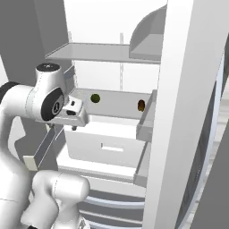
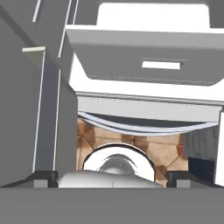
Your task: Place the mayonnaise and condiment bottle from the counter to the top shelf of the fridge. If the existing items in the fridge are on the top shelf, move them to other shelves.
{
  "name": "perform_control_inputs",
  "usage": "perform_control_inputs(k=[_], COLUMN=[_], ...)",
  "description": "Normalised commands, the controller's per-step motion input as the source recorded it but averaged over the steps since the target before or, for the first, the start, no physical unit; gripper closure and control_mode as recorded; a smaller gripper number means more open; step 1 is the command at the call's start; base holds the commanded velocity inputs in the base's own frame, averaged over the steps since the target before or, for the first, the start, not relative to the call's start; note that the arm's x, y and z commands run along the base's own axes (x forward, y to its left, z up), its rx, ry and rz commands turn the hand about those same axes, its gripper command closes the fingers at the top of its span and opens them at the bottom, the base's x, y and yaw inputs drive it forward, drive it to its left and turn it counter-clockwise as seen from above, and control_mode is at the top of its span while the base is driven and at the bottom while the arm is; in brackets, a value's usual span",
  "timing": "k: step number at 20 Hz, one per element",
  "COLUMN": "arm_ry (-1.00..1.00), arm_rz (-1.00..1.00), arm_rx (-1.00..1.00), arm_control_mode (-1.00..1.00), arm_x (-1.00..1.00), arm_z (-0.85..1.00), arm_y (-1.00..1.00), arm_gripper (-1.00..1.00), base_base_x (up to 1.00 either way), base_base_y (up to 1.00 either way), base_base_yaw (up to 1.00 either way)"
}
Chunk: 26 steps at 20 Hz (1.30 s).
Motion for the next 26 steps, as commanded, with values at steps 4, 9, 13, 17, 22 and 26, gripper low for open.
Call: perform_control_inputs(k=[4, 9, 13, 17, 22, 26], arm_ry=[0.0, -0.01, -0.02, 0.0, 0.0, 0.0], arm_rz=[0.0, 0.0, 0.06, 0.0, 0.0, 0.0], arm_rx=[0.0, 0.0, 0.0, 0.0, 0.0, 0.0], arm_control_mode=[-1.0, -1.0, -1.0, 1.0, 1.0, 1.0], arm_x=[-0.66, -0.26, -0.42, 0.0, 0.0, 0.0], arm_z=[0.0, 0.0, 0.0, 0.0, 0.0, 0.0], arm_y=[-0.01, 0.0, 0.01, 0.0, 0.0, 0.0], arm_gripper=[-1.0, -1.0, -1.0, -1.0, -1.0, -1.0], base_base_x=[0.0, 0.0, 0.0, -0.74, -0.75, -0.4], base_base_y=[0.0, 0.0, 0.0, 0.29, 0.81, 1.0], base_base_yaw=[0.0, 0.0, 0.0, 0.16, 0.18, 0.18])
